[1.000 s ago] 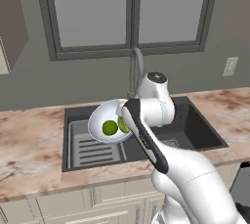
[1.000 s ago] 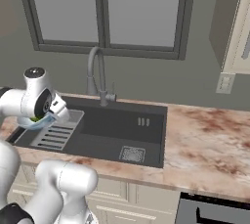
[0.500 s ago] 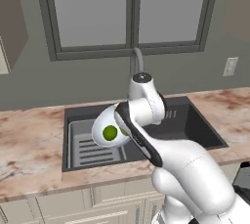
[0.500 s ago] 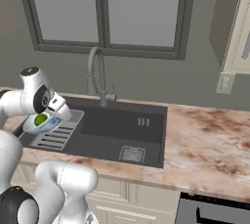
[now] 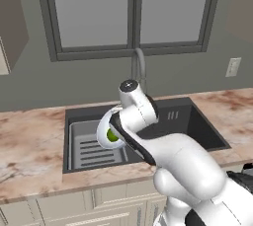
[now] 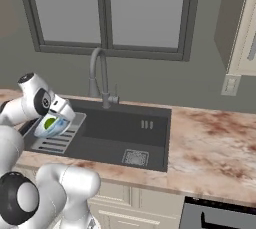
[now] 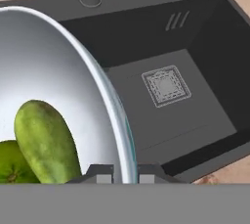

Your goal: Dump the lime and mango from the bowl so the bowl can be washed. Place the bowl in the sink after clearing the leftovers.

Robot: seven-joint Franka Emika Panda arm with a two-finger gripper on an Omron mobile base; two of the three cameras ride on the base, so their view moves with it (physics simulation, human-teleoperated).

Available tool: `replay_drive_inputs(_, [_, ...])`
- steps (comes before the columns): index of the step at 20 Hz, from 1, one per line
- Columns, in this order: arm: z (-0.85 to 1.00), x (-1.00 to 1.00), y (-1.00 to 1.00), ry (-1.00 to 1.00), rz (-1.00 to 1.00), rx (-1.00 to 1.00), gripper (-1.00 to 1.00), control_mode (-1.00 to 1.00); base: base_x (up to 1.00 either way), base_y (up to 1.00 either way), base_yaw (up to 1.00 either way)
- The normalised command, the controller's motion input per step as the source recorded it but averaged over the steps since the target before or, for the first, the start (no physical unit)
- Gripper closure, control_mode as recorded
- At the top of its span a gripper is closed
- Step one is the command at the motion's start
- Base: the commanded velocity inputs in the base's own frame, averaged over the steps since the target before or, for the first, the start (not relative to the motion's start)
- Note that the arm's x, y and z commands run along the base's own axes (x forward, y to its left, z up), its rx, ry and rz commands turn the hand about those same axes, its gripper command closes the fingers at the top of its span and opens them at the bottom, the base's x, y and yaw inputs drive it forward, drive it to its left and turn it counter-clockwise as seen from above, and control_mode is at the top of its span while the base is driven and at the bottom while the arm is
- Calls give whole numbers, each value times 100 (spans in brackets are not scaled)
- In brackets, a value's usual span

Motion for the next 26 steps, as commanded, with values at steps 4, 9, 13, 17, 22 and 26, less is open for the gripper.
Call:
replay_drive_inputs(4, [-31,18,11,-2,-1,-18,100,-100,0,0,0])
replay_drive_inputs(9, [-28,0,9,0,0,-15,100,-100,0,0,0])
replay_drive_inputs(13, [0,37,24,0,-2,-8,100,-100,0,0,0])
replay_drive_inputs(17, [0,53,18,0,-6,-8,100,-100,0,0,0])
replay_drive_inputs(22, [-9,46,18,0,-2,-19,100,-100,0,0,0])
replay_drive_inputs(26, [-37,13,28,0,0,-29,100,-100,0,0,0])
